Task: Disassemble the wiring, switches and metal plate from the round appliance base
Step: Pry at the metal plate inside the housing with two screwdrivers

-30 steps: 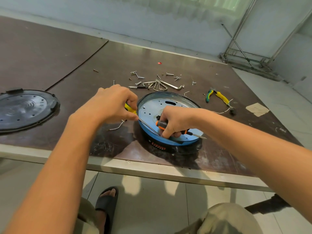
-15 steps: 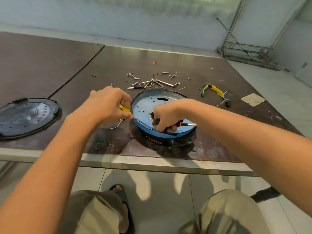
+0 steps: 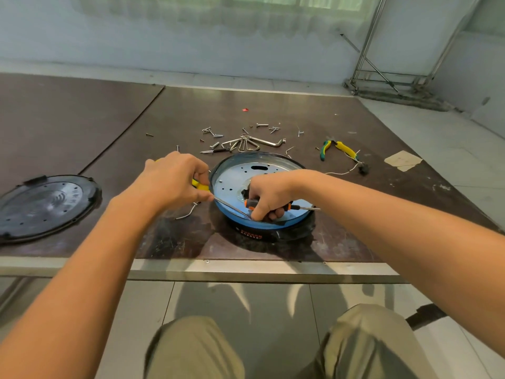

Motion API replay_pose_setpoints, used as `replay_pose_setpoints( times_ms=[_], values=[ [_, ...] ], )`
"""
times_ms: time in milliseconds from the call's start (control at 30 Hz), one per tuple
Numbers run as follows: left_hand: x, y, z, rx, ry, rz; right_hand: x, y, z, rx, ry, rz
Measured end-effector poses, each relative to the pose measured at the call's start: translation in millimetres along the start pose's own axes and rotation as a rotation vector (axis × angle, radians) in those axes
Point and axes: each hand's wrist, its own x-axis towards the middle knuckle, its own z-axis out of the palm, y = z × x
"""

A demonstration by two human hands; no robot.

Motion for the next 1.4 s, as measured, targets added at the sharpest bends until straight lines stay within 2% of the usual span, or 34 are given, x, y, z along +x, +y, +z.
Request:
replay_pose_setpoints(
  times_ms=[200,333,467,567,633,800,900,1033,1167,1267,1400],
  values=[
    [3.0,6.0,-3.2,0.002,-0.037,-0.041,2.2,-12.1,-6.9,0.115,-0.061,0.005],
    [1.0,7.0,-1.9,0.009,0.038,0.001,-8.9,-18.8,-20.2,0.122,-0.037,0.006],
    [-13.8,7.8,2.4,-0.072,0.188,-0.030,-39.7,6.3,-41.8,0.201,0.226,-0.033],
    [-25.2,-0.5,2.8,-0.327,0.428,-0.235,-65.6,46.3,-48.6,0.222,0.491,0.033],
    [-30.4,-10.7,3.9,-0.373,0.488,-0.354,-77.0,74.7,-45.0,0.241,0.618,0.134],
    [-33.3,-20.4,27.9,-0.338,0.229,-0.605,-75.4,113.4,0.1,0.259,0.637,0.356],
    [-32.2,-13.3,39.9,-0.303,0.234,-0.679,-62.3,121.3,25.7,0.276,0.653,0.379],
    [-30.5,-10.0,44.1,-0.247,0.253,-0.734,-49.4,127.8,41.6,0.337,0.633,0.388],
    [-33.0,-6.2,52.8,-0.160,0.212,-0.779,-46.2,134.0,39.4,0.270,0.662,0.405],
    [-35.4,-4.2,62.4,-0.107,0.169,-0.767,-42.4,139.7,34.8,0.352,0.742,0.412],
    [-39.0,-8.7,72.8,-0.055,0.149,-0.704,-36.7,144.7,31.7,0.461,0.743,0.408]
  ],
)
